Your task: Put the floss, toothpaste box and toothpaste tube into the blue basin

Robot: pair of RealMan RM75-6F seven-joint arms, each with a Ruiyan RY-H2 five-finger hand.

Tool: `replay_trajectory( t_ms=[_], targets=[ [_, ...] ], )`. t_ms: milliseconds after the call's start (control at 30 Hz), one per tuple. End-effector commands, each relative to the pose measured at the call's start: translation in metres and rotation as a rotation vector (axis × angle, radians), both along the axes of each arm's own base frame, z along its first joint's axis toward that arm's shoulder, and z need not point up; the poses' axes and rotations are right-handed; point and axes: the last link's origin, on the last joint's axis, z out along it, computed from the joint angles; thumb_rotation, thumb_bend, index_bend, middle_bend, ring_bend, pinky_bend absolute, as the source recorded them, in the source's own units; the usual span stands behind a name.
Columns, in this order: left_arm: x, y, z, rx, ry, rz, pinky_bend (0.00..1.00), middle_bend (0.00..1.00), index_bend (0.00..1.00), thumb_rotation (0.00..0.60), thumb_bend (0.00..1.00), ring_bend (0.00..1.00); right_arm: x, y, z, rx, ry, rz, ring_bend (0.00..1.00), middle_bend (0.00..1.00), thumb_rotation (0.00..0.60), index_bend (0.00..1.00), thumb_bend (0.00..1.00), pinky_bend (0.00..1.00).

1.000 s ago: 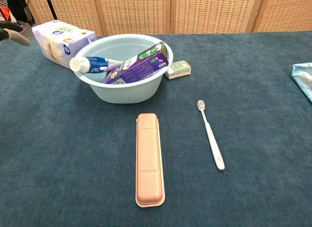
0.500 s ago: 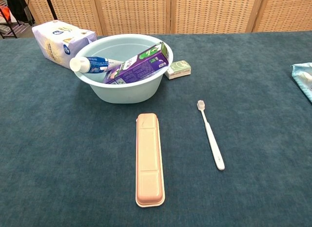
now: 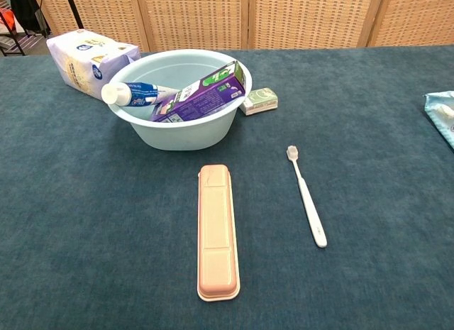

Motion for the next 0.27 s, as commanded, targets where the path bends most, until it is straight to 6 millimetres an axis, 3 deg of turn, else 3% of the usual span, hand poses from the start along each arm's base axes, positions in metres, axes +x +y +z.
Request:
replay_trajectory(
  t_ms=[33,267],
  targets=[
    [-0.0012,0.0004,0.0007,0.004,-0.004,0.005,0.00,0.00,0.00,0.600,0.18,0.02,0.0008,0.0003,-0.0039,0.009,0.006,0.002,0.00,0.00,0.600,0.06,0.00,0.00],
    [0.0000,-0.0003,-0.0004,0.000,-0.006,-0.001,0.00,0.00,0.00,0.600,0.18,0.01,0.0017,0.0009,-0.0064,0.018,0.009,0.003,0.00,0.00,0.600,0.06,0.00,0.00]
  ],
)
